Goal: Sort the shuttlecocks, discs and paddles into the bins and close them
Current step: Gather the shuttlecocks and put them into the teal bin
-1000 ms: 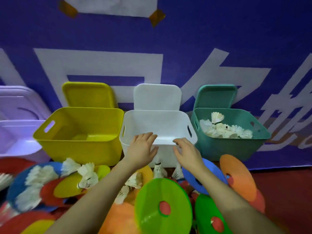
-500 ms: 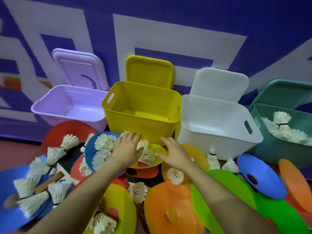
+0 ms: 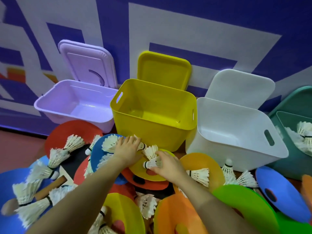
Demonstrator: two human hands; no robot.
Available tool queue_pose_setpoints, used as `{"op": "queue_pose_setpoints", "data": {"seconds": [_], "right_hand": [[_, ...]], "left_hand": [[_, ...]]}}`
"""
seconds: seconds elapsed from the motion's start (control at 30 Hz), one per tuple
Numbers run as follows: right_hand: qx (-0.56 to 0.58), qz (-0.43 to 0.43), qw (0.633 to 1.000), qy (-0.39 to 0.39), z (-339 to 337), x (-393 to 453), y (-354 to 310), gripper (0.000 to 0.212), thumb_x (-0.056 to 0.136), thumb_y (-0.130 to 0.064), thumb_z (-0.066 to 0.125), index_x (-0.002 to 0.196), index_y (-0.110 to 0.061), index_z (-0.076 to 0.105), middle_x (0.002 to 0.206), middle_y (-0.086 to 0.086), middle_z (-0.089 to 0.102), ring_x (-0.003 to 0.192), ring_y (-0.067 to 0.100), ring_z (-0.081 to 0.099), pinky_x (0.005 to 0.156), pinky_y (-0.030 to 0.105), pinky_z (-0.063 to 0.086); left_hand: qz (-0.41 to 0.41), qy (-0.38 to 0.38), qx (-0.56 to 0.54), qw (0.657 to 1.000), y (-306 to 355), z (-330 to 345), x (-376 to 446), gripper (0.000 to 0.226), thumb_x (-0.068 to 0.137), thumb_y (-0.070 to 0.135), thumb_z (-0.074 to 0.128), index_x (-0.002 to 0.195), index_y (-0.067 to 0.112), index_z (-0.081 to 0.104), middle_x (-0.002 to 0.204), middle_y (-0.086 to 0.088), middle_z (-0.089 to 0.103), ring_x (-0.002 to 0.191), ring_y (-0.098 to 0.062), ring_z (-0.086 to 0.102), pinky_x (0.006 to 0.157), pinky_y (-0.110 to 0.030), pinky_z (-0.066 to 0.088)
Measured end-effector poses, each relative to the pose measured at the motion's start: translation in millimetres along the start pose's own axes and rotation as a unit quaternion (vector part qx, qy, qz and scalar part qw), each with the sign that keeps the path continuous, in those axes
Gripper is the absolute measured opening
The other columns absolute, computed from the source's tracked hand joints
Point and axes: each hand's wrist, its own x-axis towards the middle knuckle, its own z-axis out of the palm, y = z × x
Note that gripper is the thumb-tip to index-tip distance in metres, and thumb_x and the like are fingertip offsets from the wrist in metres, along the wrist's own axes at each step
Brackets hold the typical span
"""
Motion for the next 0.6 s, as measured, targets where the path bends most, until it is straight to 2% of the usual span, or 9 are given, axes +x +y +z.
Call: {"op": "queue_pose_setpoints", "data": {"seconds": [0.17,0.23,0.3,0.37,0.43,0.6], "right_hand": [[0.033,-0.005,0.998,0.046,-3,-8,6,0.053,0.088,-0.045,0.055,0.136,-0.025,0.042,0.133,-0.006,0.049,0.121,0.018,0.046,0.098,0.033,0.031],[0.04,-0.007,0.998,0.057,-3,-11,6,0.052,0.088,-0.045,0.055,0.135,-0.026,0.042,0.132,-0.007,0.049,0.121,0.017,0.046,0.097,0.032,0.031],[0.053,-0.008,0.996,0.071,-1,-13,5,0.051,0.088,-0.045,0.056,0.134,-0.028,0.043,0.13,-0.009,0.05,0.119,0.016,0.047,0.096,0.031,0.031],[0.067,-0.007,0.994,0.087,0,-15,4,0.049,0.087,-0.045,0.058,0.132,-0.029,0.045,0.127,-0.01,0.052,0.115,0.015,0.049,0.094,0.03,0.031],[0.08,-0.003,0.992,0.102,2,-18,4,0.047,0.086,-0.044,0.059,0.13,-0.029,0.047,0.124,-0.01,0.054,0.112,0.016,0.051,0.092,0.03,0.034],[0.104,-0.001,0.985,0.139,-1,-33,2,0.045,0.088,-0.039,0.06,0.129,-0.024,0.05,0.121,-0.008,0.055,0.111,0.015,0.052,0.09,0.029,0.034]], "left_hand": [[0.009,0.039,0.038,0.998,-6,4,-5,0.051,0.091,0.026,0.051,0.14,0.023,0.033,0.154,-0.013,0.017,0.139,-0.031,0.021,0.112,-0.045,0.017],[0.019,0.082,0.029,0.996,-8,5,-7,0.046,0.085,0.019,0.06,0.129,0.019,0.049,0.148,-0.014,0.034,0.134,-0.033,0.034,0.107,-0.046,0.028],[0.041,0.132,0.034,0.99,-10,5,-9,0.039,0.067,0.016,0.078,0.103,0.015,0.064,0.117,-0.01,0.063,0.112,-0.029,0.057,0.093,-0.045,0.044],[0.058,0.174,0.041,0.982,-13,4,-9,0.04,0.049,0.018,0.087,0.083,0.015,0.067,0.087,-0.004,0.069,0.091,-0.026,0.067,0.081,-0.043,0.051],[0.064,0.207,0.018,0.976,-13,2,-12,0.04,0.05,0.021,0.088,0.083,0.016,0.067,0.082,-0.002,0.069,0.086,-0.026,0.067,0.079,-0.04,0.048],[0.105,0.253,-0.053,0.96,-12,-5,-30,0.052,0.053,0.027,0.089,0.097,0.016,0.062,0.088,-0.002,0.068,0.083,-0.028,0.065,0.071,-0.035,0.048]]}}
